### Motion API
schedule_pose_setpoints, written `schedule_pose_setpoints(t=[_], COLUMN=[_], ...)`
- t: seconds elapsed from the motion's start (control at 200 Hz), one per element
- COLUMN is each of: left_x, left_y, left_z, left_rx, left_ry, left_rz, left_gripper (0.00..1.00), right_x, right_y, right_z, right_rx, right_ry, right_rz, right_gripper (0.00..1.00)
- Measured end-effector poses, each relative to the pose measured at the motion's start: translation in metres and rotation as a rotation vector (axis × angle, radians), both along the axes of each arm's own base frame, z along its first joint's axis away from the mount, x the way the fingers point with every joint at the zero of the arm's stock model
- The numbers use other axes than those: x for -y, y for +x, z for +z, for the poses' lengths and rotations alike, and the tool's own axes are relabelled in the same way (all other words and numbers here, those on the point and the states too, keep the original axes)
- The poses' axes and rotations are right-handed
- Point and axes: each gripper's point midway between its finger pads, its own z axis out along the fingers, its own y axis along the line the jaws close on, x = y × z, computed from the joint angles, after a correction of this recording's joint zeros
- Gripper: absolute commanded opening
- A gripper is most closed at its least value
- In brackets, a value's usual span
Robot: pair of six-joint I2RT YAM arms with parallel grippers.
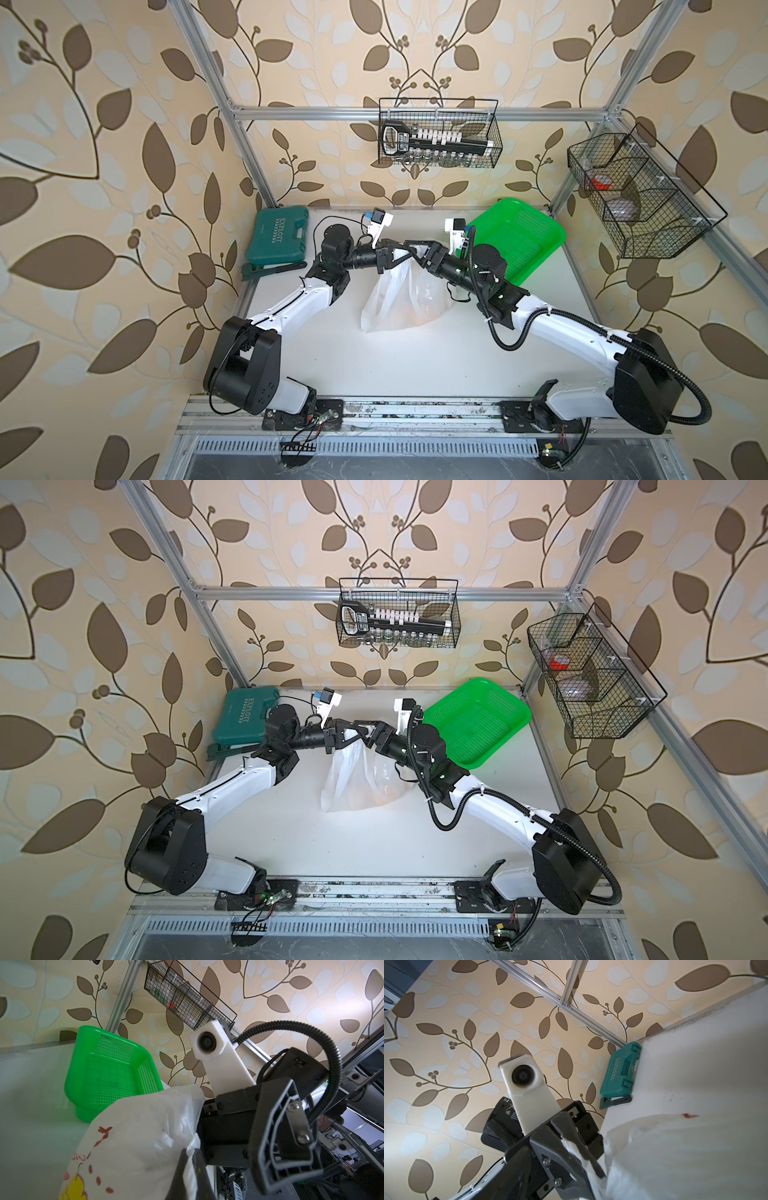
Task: Place the pears into plastic bags & tie knots
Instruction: Tie the plastic bag at the center of the board.
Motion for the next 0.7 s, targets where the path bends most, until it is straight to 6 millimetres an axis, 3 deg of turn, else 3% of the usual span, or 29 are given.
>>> schedule_pose_setpoints(t=[0.185, 0.415, 0.655, 0.7], left_x=[0.0, 0.0, 0.003, 0.005], left_y=[0.0, 0.0, -0.004, -0.006], left_z=[0.0, 0.004, 0.002, 0.001], left_rx=[0.003, 0.019, 0.006, -0.001], left_ry=[-0.001, -0.007, -0.002, 0.001], left_rz=[0.0, 0.0, -0.012, -0.018], left_gripper=[0.0, 0.0, 0.0, 0.11], right_x=[0.009, 0.012, 0.02, 0.023], right_y=[0.008, 0.011, 0.007, 0.005], right_z=[0.004, 0.004, -0.001, -0.002], right_rx=[0.012, 0.01, 0.058, 0.076], right_ry=[0.015, 0.033, 0.078, 0.083], right_rz=[-0.04, -0.048, -0.009, 0.016], right_gripper=[0.45, 0.03, 0.0, 0.0])
